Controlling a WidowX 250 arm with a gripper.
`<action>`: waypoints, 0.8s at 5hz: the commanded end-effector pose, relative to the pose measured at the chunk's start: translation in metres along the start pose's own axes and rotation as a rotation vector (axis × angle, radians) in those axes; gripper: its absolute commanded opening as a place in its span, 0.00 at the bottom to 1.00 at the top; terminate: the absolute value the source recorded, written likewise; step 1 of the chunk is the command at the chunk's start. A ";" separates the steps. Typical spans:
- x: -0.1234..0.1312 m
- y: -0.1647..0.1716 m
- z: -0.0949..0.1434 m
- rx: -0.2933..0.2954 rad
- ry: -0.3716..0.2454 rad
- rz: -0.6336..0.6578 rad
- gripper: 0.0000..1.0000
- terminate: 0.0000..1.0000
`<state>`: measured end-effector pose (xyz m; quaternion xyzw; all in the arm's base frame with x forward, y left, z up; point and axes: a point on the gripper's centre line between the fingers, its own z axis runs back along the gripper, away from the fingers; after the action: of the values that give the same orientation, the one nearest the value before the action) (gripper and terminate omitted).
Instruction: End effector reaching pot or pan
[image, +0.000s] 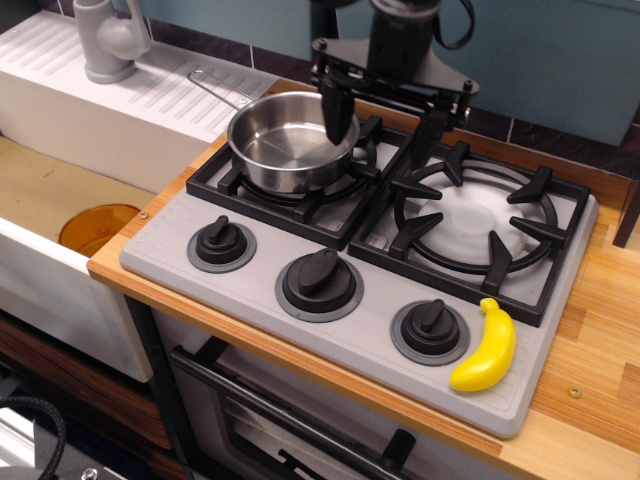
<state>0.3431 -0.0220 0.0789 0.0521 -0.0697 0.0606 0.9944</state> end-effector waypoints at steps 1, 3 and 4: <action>0.019 0.003 0.012 0.019 -0.102 -0.028 1.00 0.00; 0.016 0.016 0.010 0.095 -0.137 -0.052 1.00 0.00; 0.010 0.023 -0.015 0.074 -0.167 -0.076 1.00 0.00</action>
<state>0.3430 0.0013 0.0488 0.0935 -0.1226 0.0172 0.9879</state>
